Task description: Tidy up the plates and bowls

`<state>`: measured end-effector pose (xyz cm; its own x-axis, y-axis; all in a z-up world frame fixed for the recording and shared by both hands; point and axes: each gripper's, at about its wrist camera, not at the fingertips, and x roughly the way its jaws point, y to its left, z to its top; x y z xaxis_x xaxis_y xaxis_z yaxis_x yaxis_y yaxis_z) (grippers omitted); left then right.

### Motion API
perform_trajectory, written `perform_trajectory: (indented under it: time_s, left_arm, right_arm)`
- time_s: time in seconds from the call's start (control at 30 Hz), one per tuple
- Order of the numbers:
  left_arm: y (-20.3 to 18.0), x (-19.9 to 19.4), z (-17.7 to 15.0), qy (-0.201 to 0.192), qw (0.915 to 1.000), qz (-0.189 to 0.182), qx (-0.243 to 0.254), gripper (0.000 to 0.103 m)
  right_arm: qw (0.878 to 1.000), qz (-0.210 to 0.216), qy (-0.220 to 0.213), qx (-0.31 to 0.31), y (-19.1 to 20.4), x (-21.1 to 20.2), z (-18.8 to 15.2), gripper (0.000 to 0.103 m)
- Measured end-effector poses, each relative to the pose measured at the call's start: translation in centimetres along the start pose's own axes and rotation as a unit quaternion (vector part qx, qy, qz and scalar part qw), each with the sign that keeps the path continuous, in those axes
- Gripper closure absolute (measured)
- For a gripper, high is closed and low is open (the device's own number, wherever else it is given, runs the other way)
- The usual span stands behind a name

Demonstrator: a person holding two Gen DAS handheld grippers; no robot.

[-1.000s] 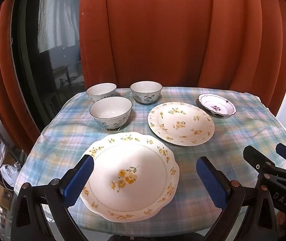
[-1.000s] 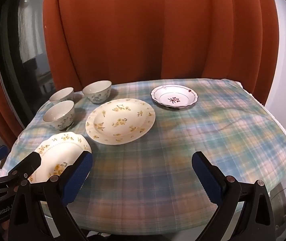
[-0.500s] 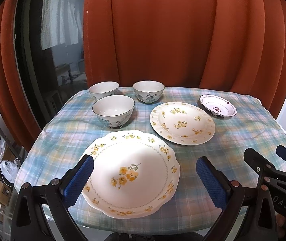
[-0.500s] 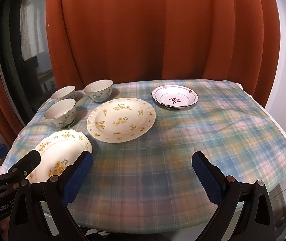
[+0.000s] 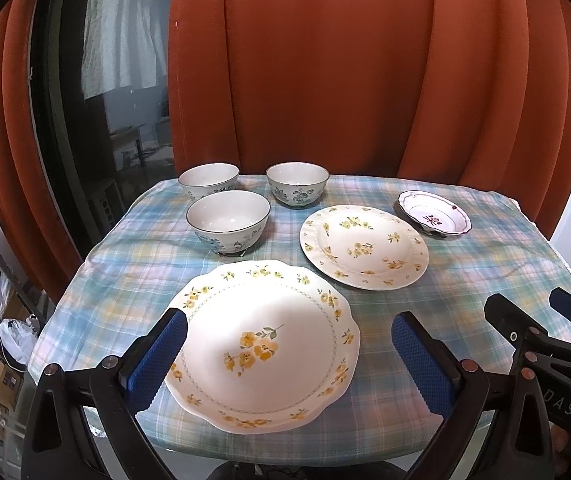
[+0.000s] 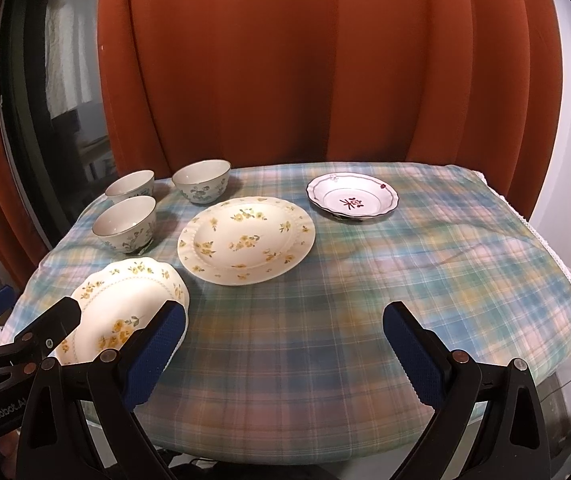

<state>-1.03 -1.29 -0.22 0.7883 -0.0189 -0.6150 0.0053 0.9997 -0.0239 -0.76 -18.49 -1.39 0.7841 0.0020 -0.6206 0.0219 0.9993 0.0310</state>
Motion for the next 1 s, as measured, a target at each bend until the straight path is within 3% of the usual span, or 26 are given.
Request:
perform_trajectory:
  time_s: [1.0]
  left_arm:
    - [-0.44,0.80,0.16,0.001,1.0000,-0.002,0.004,0.000]
  right_arm:
    - [1.000,-0.004,0.001,-0.001,-0.56,0.34,0.42,0.003]
